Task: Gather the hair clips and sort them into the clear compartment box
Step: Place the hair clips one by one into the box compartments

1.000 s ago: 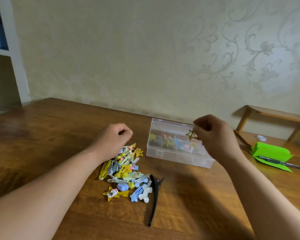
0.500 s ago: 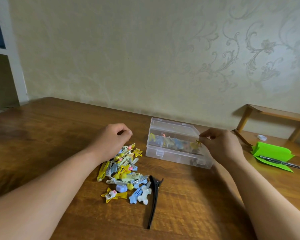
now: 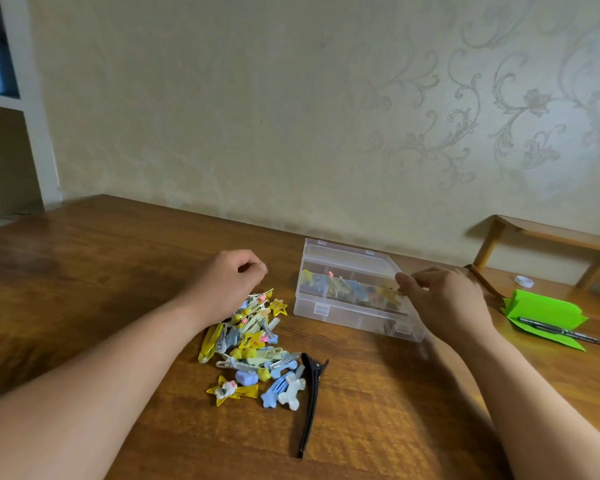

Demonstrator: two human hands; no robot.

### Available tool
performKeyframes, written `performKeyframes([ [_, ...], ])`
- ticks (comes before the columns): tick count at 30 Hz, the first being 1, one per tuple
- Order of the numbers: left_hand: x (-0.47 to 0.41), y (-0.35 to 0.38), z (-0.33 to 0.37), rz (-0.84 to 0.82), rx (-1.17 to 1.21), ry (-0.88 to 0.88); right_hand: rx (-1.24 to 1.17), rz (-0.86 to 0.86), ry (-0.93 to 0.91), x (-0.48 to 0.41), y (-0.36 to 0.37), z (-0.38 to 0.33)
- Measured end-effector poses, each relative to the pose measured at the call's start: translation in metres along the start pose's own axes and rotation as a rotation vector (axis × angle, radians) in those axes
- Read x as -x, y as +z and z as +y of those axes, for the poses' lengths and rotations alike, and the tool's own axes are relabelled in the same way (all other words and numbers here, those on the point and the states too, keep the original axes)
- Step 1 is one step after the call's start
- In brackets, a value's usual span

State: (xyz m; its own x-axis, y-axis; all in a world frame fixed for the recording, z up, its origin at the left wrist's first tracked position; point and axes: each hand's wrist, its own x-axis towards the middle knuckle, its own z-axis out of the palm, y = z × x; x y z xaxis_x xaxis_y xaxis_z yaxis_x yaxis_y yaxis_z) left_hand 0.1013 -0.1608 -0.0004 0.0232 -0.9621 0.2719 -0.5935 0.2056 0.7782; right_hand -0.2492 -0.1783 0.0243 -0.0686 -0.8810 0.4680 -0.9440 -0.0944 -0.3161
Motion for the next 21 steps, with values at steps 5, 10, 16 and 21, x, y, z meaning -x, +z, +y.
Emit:
performKeyframes([
  [5,0.0,0.0,0.001,-0.004,-0.002,-0.006,0.061,-0.022,-0.026,-0.001,0.0,-0.003],
  [10,0.001,-0.001,0.003,-0.006,-0.004,-0.016,0.031,0.111,-0.079,0.005,-0.005,-0.008],
  [16,0.003,-0.001,0.004,-0.001,-0.006,-0.002,-0.203,0.041,-0.274,0.032,-0.013,-0.06],
  [21,0.002,-0.001,0.003,0.0,-0.003,0.002,-0.249,-0.326,-0.409,0.06,-0.008,-0.105],
])
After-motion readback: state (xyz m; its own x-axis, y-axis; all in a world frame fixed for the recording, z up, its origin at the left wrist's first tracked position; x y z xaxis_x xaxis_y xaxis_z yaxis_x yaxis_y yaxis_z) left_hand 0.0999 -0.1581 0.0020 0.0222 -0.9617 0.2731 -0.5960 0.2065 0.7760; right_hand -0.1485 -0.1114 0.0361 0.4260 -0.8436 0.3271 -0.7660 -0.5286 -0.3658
